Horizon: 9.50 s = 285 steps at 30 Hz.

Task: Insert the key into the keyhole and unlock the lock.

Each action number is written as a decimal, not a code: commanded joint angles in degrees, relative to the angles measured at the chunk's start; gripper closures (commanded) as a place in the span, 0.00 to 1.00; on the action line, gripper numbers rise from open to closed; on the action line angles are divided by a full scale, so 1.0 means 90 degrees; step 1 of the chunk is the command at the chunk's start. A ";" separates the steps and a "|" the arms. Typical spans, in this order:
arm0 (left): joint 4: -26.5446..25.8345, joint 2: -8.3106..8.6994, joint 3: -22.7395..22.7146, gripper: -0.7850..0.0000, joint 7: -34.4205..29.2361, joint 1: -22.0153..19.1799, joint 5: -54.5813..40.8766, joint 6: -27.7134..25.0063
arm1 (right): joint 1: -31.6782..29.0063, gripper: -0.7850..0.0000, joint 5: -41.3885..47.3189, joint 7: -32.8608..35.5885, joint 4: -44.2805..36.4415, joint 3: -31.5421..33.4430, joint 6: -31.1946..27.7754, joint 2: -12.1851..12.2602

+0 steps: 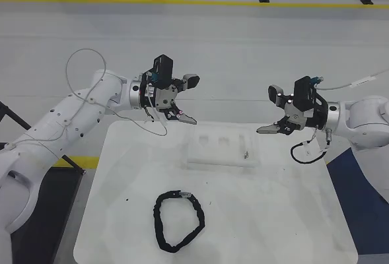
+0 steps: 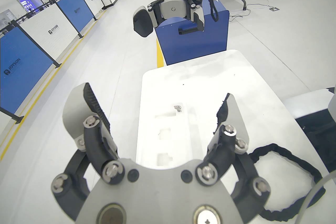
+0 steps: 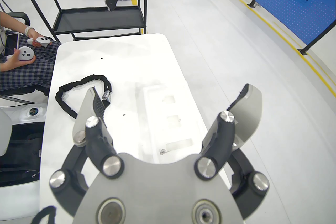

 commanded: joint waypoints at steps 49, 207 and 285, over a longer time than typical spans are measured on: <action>0.0000 0.0000 0.0000 0.00 0.0000 0.0000 0.0000 0.0000 | -0.0149 0.00 0.0002 0.0546 0.1355 -0.1038 0.1631 -0.0349; 0.0000 0.0000 0.0000 0.00 0.0000 0.0000 0.0000 0.0000 | 0.1392 1.00 -0.0130 0.3605 0.4383 -0.2887 0.7606 -0.3007; 0.0119 0.0355 -0.0428 0.00 0.1160 0.1920 0.2208 0.0392 | -0.3365 1.00 0.3371 0.2810 -0.1313 0.2646 0.5215 -0.1273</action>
